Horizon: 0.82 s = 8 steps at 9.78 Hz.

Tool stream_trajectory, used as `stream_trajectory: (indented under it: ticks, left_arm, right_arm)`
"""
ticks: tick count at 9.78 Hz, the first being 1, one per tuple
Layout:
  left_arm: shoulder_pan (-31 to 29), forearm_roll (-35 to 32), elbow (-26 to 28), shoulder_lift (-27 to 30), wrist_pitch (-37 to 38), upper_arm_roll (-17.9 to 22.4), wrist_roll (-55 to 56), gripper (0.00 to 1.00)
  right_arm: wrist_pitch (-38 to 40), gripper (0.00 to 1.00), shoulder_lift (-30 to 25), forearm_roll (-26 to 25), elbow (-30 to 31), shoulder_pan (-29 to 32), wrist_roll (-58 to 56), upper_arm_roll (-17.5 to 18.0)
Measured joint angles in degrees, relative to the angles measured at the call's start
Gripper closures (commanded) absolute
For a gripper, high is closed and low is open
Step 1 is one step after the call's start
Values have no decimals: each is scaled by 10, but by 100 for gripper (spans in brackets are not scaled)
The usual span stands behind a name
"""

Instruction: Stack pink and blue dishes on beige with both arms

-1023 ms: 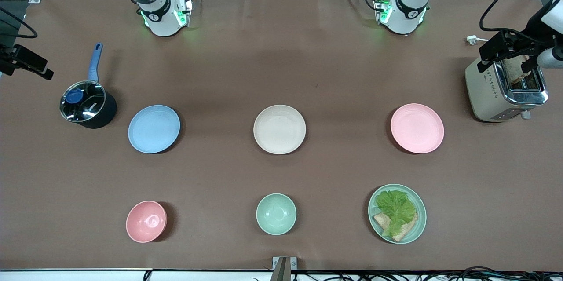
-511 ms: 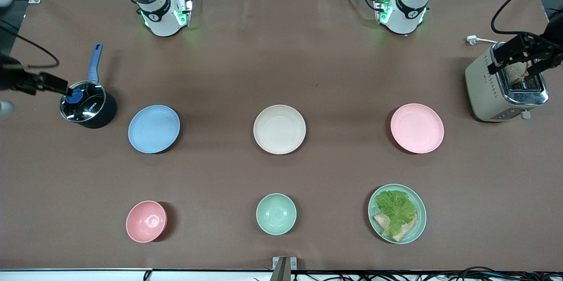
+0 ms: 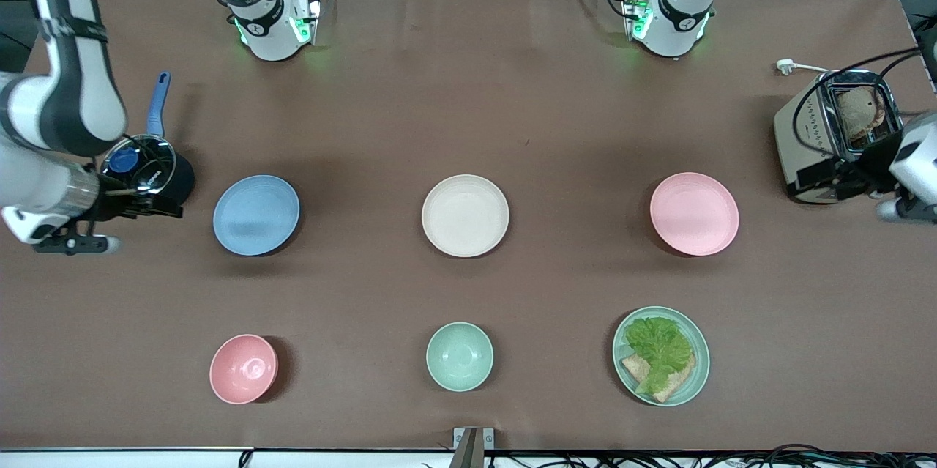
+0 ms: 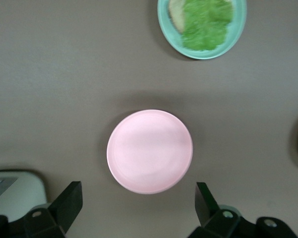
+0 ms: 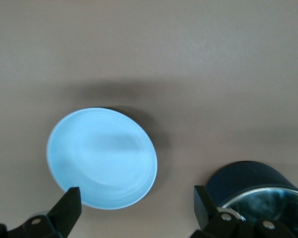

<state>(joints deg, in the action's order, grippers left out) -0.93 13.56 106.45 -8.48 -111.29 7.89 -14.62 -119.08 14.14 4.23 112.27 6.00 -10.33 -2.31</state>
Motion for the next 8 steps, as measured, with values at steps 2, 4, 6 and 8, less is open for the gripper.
stream_trajectory:
  ticks: [2, 4, 6, 8]
  left_arm:
    - [-1, 4, 24, -59, -40, 2, -10, 0]
    - [-1, 4, 24, -111, -71, 2, -10, 0]
    - [-1, 4, 25, -159, -118, 1, -10, 0]
    - [-1, 4, 26, -203, -152, -1, -20, 6]
  right_arm:
    - [-106, 0, 31, 30, 72, 16, -65, -1]
    - [-137, 6, 75, 85, 86, 32, -135, -2]
    - [-141, 15, 104, 148, 86, 37, -186, -2]
    - [-141, 33, 114, 184, 95, 38, -221, -2]
